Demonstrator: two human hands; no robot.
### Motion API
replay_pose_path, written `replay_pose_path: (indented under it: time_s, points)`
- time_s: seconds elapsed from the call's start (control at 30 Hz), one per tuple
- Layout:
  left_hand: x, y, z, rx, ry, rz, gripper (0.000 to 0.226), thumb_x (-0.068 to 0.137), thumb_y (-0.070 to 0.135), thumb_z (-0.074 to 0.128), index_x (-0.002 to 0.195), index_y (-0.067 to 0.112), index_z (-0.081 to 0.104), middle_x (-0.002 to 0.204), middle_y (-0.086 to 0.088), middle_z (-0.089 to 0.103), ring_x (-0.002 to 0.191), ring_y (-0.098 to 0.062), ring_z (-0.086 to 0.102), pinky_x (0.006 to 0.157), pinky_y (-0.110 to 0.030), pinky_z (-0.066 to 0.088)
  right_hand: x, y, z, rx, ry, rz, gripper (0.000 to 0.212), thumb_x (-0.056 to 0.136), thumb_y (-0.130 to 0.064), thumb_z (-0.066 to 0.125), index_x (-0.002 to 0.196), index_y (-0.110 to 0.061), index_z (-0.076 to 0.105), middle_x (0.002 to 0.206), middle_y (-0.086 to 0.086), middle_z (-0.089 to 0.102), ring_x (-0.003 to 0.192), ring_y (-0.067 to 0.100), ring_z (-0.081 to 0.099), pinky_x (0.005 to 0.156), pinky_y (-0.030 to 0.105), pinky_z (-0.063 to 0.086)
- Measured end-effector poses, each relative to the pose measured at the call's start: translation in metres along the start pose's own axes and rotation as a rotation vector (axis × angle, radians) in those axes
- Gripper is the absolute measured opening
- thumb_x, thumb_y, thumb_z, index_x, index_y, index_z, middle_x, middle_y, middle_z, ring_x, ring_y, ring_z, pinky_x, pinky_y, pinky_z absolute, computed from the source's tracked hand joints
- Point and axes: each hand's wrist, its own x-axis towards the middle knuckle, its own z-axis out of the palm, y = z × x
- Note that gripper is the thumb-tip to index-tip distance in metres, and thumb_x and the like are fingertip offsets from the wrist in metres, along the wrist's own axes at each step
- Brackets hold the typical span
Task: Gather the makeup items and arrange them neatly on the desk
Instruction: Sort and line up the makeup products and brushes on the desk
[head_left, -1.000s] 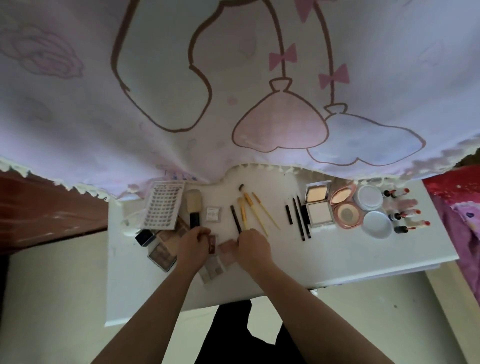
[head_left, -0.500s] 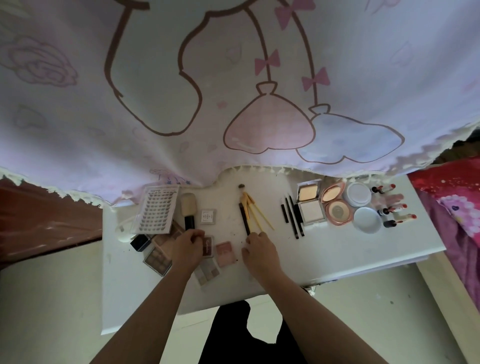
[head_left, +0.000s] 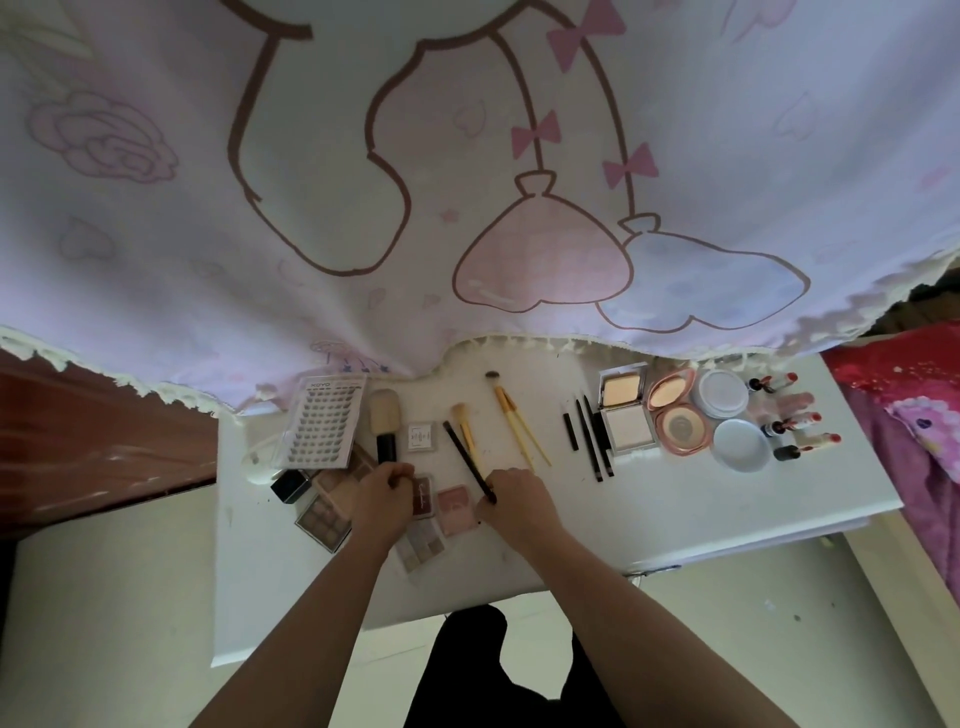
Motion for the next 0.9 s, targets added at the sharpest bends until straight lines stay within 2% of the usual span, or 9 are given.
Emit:
replay_pose_path:
  time_s: [0.13, 0.2, 0.3, 0.43, 0.53, 0.67, 0.73, 0.8, 0.9]
  points:
    - [-0.003, 0.015, -0.001, -0.256, 0.041, -0.099, 0.023, 0.101, 0.026, 0.048, 0.113, 0.014, 0.063, 0.107, -0.004, 0.066, 0.093, -0.018, 0.061, 0.08, -0.032, 0.048, -0.01, -0.002, -0.018, 0.422, 0.029, 0.036, 0.022, 0.091, -0.023, 0.062, 0.109, -0.016, 0.073, 0.09, 0.0, 0.071, 0.081, 0.011, 0.062, 0.075, 0.027, 0.051]
    - [-0.006, 0.03, -0.004, -0.447, 0.047, -0.128, 0.032, 0.103, 0.037, 0.044, 0.107, 0.012, 0.063, 0.101, -0.004, 0.067, 0.087, -0.017, 0.061, 0.074, -0.032, 0.05, -0.019, -0.003, -0.031, 0.641, -0.027, 0.043, 0.021, 0.094, -0.021, 0.063, 0.112, -0.019, 0.073, 0.082, -0.006, 0.072, 0.07, 0.004, 0.064, 0.071, 0.029, 0.056]
    - [-0.01, 0.05, -0.008, -0.573, -0.004, -0.074, 0.036, 0.102, 0.041, 0.044, 0.103, 0.012, 0.066, 0.098, -0.005, 0.069, 0.083, -0.019, 0.063, 0.07, -0.033, 0.05, -0.032, -0.005, -0.051, 0.739, -0.053, 0.004, 0.02, 0.094, -0.019, 0.066, 0.113, -0.02, 0.073, 0.08, -0.011, 0.068, 0.063, -0.002, 0.062, 0.062, 0.015, 0.048]
    - [-0.016, 0.073, -0.009, -0.782, -0.006, -0.031, 0.016, 0.099, 0.02, 0.056, 0.098, 0.01, 0.068, 0.1, -0.011, 0.072, 0.072, -0.015, 0.06, 0.062, -0.029, 0.046, -0.05, -0.005, -0.078, 0.822, 0.019, -0.013, 0.02, 0.09, -0.018, 0.072, 0.11, -0.018, 0.075, 0.079, -0.006, 0.069, 0.062, -0.005, 0.061, 0.061, 0.009, 0.045]
    - [-0.022, 0.09, -0.014, -0.968, -0.076, -0.012, 0.012, 0.098, 0.016, 0.058, 0.102, 0.006, 0.062, 0.089, -0.01, 0.071, 0.069, -0.013, 0.057, 0.061, -0.027, 0.044, -0.06, -0.003, -0.094, 0.868, 0.043, 0.006, 0.017, 0.093, -0.029, 0.068, 0.105, -0.02, 0.075, 0.074, -0.004, 0.066, 0.061, 0.003, 0.057, 0.061, 0.016, 0.046]
    - [-0.031, 0.108, -0.016, -1.129, -0.15, -0.01, 0.006, 0.098, 0.012, 0.056, 0.103, 0.014, 0.059, 0.082, -0.008, 0.069, 0.064, -0.011, 0.058, 0.059, -0.026, 0.048, -0.068, 0.004, -0.105, 0.945, 0.023, 0.05, 0.024, 0.098, -0.038, 0.059, 0.102, -0.02, 0.075, 0.058, -0.007, 0.041, 0.051, 0.007, 0.036, 0.05, 0.022, 0.031]
    - [-0.036, 0.114, -0.016, -1.192, -0.143, -0.066, 0.006, 0.097, 0.015, 0.058, 0.094, 0.012, 0.062, 0.08, -0.007, 0.066, 0.062, -0.01, 0.058, 0.055, -0.023, 0.05, -0.074, 0.006, -0.11, 1.145, 0.065, 0.042, 0.022, 0.097, -0.029, 0.062, 0.107, -0.014, 0.075, 0.059, -0.004, 0.041, 0.052, 0.009, 0.036, 0.052, 0.023, 0.032]
    - [-0.038, 0.116, -0.015, -1.25, -0.156, -0.13, 0.013, 0.096, 0.02, 0.061, 0.092, 0.008, 0.065, 0.078, -0.006, 0.066, 0.061, -0.009, 0.061, 0.054, -0.021, 0.053, -0.076, 0.004, -0.115, 1.525, 0.118, 0.045, 0.022, 0.095, -0.021, 0.064, 0.11, -0.008, 0.073, 0.063, 0.002, 0.045, 0.056, 0.012, 0.041, 0.053, 0.024, 0.036]
    - [-0.053, 0.124, -0.003, -1.248, -0.291, -0.173, 0.013, 0.093, 0.016, 0.063, 0.092, 0.003, 0.067, 0.079, -0.006, 0.067, 0.063, -0.009, 0.064, 0.057, -0.019, 0.056, -0.076, -0.007, -0.12, 1.948, 0.112, 0.062, 0.026, 0.099, -0.025, 0.057, 0.114, -0.006, 0.068, 0.071, 0.003, 0.056, 0.063, 0.014, 0.055, 0.056, 0.022, 0.048]
